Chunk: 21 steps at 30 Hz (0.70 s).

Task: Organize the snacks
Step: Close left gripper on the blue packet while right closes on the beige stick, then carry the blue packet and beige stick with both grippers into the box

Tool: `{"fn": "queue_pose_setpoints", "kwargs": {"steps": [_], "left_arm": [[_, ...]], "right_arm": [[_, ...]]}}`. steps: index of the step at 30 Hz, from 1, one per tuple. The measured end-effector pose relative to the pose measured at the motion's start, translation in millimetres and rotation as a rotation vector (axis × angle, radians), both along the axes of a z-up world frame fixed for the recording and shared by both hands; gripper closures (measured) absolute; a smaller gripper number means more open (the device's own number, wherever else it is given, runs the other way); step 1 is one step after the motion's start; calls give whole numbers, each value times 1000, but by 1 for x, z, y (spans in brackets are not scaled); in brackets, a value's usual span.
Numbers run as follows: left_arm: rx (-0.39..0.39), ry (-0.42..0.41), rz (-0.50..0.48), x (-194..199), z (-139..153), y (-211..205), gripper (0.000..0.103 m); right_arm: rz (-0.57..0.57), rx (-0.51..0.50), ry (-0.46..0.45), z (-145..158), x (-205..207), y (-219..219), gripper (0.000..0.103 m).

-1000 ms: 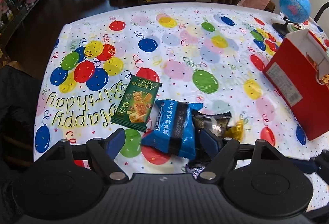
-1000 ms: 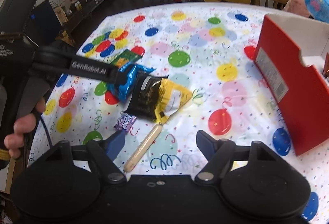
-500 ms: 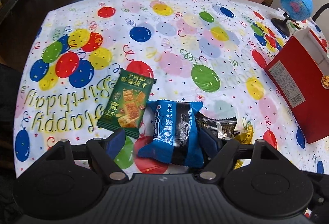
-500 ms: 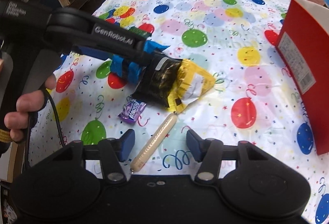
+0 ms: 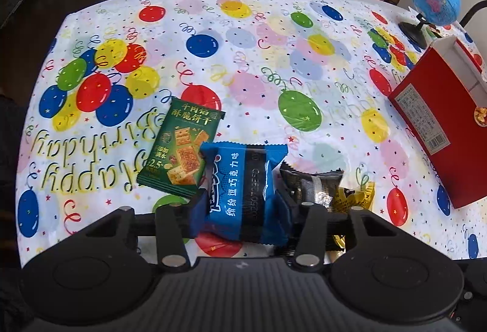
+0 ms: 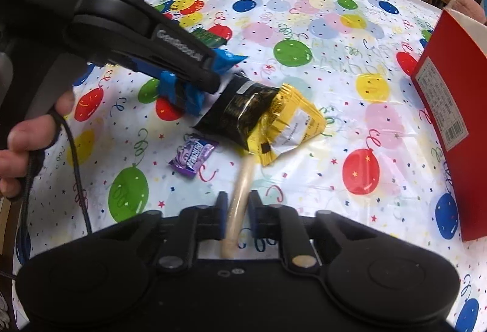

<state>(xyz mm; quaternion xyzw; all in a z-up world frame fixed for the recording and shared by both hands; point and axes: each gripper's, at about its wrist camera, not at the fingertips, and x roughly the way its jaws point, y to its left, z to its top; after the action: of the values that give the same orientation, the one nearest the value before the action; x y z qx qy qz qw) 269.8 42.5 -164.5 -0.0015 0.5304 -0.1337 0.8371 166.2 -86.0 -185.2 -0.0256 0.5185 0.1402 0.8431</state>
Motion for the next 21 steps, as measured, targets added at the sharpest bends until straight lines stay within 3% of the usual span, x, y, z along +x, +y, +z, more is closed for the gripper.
{"fn": "queue_pose_setpoints", "kwargs": {"steps": [8, 21], "left_arm": [[15, -12, 46, -12, 9, 4, 64], [5, -49, 99, -48, 39, 2, 65]], "right_arm": [[-32, 14, -5, 6, -6, -11, 94], [-58, 63, -84, 46, -25, -41, 94]]}}
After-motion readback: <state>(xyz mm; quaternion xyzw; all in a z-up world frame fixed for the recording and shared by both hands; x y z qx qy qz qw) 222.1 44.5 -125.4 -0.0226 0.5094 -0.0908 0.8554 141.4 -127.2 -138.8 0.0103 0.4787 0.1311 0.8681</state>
